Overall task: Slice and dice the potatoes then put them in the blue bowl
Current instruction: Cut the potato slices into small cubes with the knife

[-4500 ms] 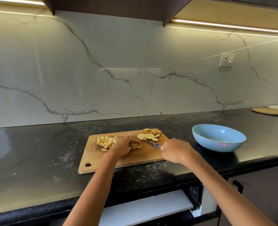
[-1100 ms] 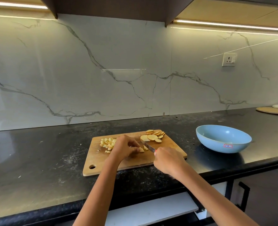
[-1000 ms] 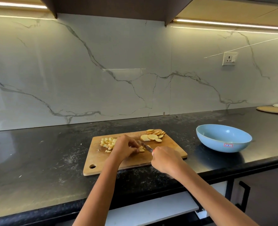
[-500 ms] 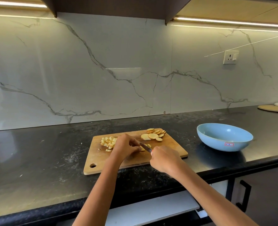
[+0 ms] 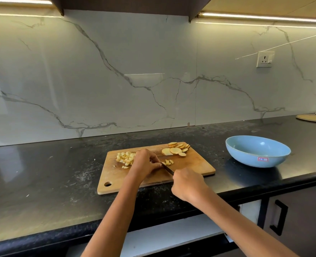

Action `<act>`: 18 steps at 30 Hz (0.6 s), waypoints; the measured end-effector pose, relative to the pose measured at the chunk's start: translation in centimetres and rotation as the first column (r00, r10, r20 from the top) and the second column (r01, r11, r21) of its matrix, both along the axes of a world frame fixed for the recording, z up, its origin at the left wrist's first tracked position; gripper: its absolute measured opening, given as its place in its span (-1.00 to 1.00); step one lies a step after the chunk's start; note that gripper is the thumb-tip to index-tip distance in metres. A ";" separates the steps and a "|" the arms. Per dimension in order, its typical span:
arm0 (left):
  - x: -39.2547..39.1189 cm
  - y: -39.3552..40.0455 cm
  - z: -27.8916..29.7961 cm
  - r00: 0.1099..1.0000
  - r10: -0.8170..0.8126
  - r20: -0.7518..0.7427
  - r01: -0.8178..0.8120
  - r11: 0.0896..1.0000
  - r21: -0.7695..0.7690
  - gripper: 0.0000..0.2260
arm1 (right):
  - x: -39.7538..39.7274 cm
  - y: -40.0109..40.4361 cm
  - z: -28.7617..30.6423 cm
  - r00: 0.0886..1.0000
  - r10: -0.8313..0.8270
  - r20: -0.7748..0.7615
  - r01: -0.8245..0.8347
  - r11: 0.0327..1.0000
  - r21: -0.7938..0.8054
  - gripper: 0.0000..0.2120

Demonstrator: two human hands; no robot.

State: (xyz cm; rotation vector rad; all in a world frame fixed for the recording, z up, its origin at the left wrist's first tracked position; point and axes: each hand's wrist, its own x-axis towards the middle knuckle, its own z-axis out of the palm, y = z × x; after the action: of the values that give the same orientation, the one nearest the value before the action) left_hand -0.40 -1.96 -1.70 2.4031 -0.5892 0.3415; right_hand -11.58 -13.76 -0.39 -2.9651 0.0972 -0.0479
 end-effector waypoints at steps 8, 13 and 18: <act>0.1 0.2 0.0 1.000 -0.009 -0.011 0.009 0.998 -0.056 -0.89 | 0.6 -1.8 -0.1 0.998 -0.028 0.059 0.027 0.999 0.020 -0.75; 0.5 0.5 -0.1 0.998 -0.005 -0.056 -0.005 0.984 -0.180 -0.87 | 0.8 -2.8 0.5 0.993 -0.026 0.116 0.019 0.998 0.059 -0.73; 0.6 0.7 -0.2 0.999 -0.011 -0.036 0.003 0.975 -0.223 -0.87 | 0.9 -3.1 0.5 0.994 0.005 0.112 -0.011 0.998 0.057 -0.73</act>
State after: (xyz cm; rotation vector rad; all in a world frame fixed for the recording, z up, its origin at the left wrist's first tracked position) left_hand 0.20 -1.31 -1.92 2.1868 -0.5138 0.3404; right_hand -10.64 -16.84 0.13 -2.8981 0.0711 -0.2059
